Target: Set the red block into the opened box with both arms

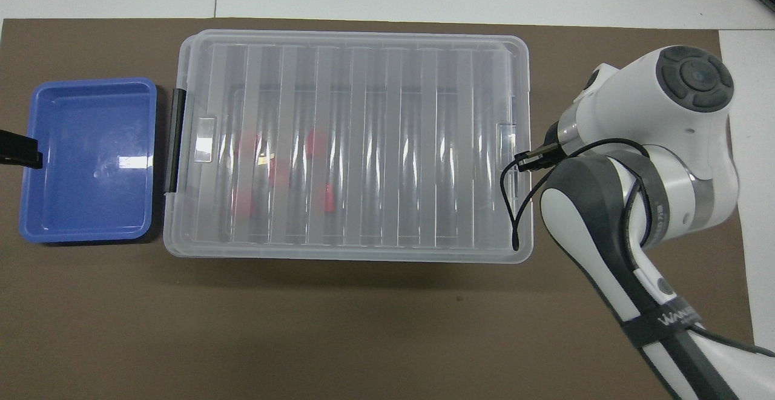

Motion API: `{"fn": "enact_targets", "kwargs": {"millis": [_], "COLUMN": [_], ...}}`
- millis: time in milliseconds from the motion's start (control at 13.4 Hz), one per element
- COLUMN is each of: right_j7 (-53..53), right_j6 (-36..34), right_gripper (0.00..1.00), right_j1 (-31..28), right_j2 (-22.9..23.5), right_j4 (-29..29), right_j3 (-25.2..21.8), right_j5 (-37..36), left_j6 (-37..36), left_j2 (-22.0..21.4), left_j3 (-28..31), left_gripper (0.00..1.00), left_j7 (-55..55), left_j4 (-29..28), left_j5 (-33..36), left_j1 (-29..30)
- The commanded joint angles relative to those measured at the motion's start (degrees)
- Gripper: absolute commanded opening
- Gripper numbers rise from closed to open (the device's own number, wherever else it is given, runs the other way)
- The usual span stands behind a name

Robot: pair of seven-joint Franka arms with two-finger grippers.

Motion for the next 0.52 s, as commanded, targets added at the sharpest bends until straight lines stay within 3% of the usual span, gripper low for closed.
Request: {"fn": "enact_targets", "kwargs": {"millis": [0, 448], "right_j7": [-0.6, -0.6], "right_j6": [0.3, 0.0], "right_gripper": [0.0, 0.0], "right_j1": [0.6, 1.0], "right_j2": [-1.6, -1.6], "right_j4": [-1.8, -1.7], "right_j3": [0.0, 0.0], "right_j5": [1.7, 1.7], "left_j6": [-0.1, 1.4], "left_j2": [-2.4, -2.0], "left_j3": [-0.1, -0.3], "left_gripper": [1.0, 1.0], "left_j7": [1.0, 6.8], "left_j4": [-2.0, -1.8], "left_j5": [-0.3, -0.7], "left_j1": [-0.4, -2.2]}}
